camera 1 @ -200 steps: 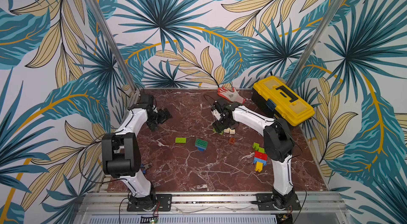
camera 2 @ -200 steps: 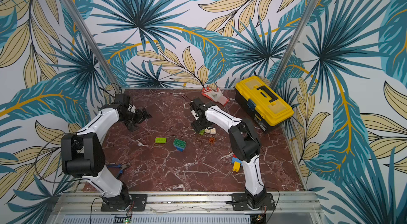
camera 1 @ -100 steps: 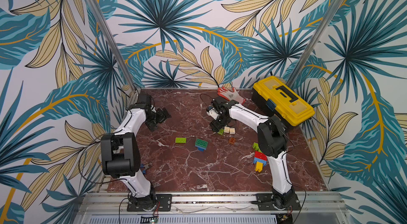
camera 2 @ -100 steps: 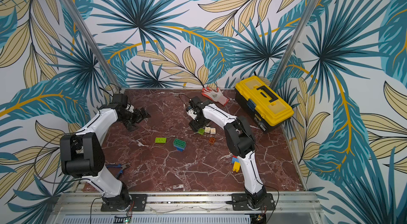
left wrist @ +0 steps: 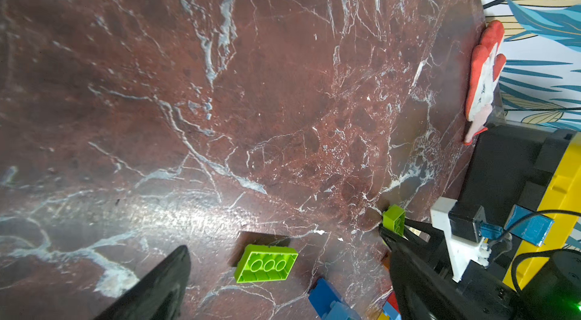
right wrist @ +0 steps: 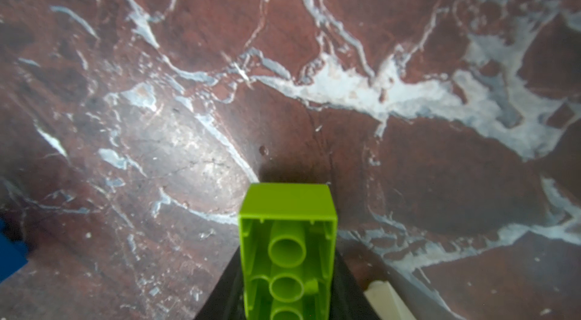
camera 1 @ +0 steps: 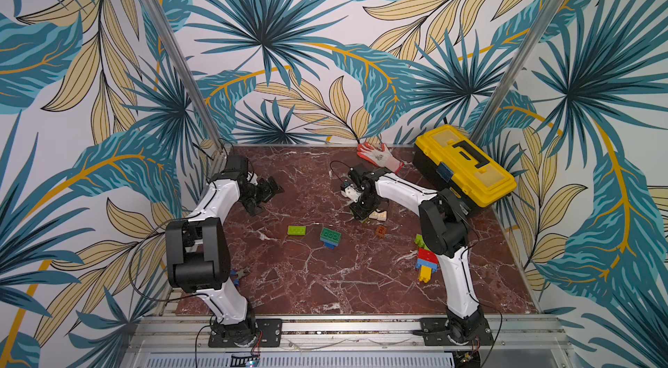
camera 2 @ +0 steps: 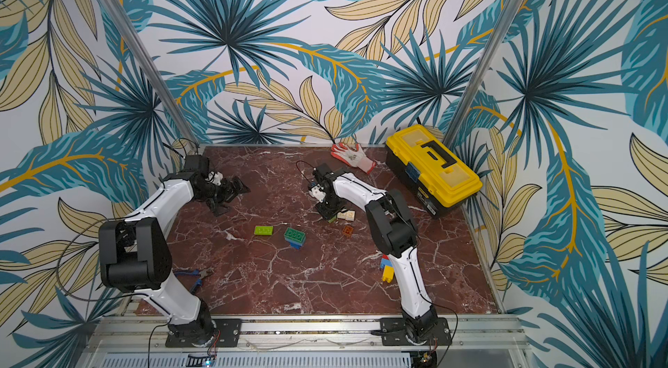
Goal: Assemble a carrot with lego
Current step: Pick up the lego brick from the center of the board, then assemble the lego brick with the lego brick.
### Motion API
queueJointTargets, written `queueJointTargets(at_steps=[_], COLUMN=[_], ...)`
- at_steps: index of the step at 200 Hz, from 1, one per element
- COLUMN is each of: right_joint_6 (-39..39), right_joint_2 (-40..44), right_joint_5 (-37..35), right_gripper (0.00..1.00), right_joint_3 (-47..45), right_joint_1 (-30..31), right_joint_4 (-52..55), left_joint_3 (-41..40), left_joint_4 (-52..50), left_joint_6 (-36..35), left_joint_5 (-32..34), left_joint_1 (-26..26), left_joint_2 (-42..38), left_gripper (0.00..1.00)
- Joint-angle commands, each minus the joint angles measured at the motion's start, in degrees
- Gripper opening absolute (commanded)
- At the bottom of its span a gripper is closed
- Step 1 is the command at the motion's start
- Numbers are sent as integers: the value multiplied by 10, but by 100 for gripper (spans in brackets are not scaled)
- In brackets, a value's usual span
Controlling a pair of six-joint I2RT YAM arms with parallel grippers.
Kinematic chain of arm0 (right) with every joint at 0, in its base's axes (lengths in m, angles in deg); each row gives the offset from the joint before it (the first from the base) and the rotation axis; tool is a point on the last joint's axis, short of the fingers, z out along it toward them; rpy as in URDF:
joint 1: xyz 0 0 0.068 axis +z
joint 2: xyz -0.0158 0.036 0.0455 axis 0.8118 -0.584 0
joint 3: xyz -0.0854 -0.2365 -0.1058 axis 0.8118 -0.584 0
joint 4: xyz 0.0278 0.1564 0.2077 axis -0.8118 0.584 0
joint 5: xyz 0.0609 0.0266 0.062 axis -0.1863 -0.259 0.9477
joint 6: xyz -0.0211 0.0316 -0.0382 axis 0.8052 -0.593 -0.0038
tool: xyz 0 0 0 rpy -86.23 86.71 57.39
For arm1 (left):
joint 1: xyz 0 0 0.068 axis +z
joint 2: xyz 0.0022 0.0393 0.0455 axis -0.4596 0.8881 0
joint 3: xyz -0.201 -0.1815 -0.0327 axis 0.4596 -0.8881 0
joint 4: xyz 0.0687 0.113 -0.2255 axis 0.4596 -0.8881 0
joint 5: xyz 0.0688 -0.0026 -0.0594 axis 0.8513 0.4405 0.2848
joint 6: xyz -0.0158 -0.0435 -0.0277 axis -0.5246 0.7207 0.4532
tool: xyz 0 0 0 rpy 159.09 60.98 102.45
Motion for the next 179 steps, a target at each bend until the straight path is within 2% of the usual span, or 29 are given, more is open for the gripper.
queueJointTargets(at_steps=[1, 48, 106, 153, 174, 179], right_joint_6=[-11, -37, -19, 1, 1, 1], right_joint_2=[13, 92, 179, 166, 143, 138], right_joint_5=[13, 60, 97, 87, 74, 71], right_gripper=[33, 32, 31, 31, 31, 31], right_joint_3=[-15, -4, -16, 11, 39, 45], right_joint_1=[-1, 9, 82, 146, 147, 164], right_joint_4=[25, 54, 98, 127, 148, 152], left_joint_3=[-16, -92, -234, -307, -325, -328], left_joint_4=[10, 10, 85, 229, 255, 256], left_joint_6=[-2, 8, 19, 63, 67, 67], left_joint_5=[-15, -28, -134, -186, -193, -193], left_joint_1=[-10, -65, -102, -143, -151, -152], left_joint_2=[-28, -98, -195, -176, -158, -155], left_gripper=[99, 99, 99, 100, 99, 99])
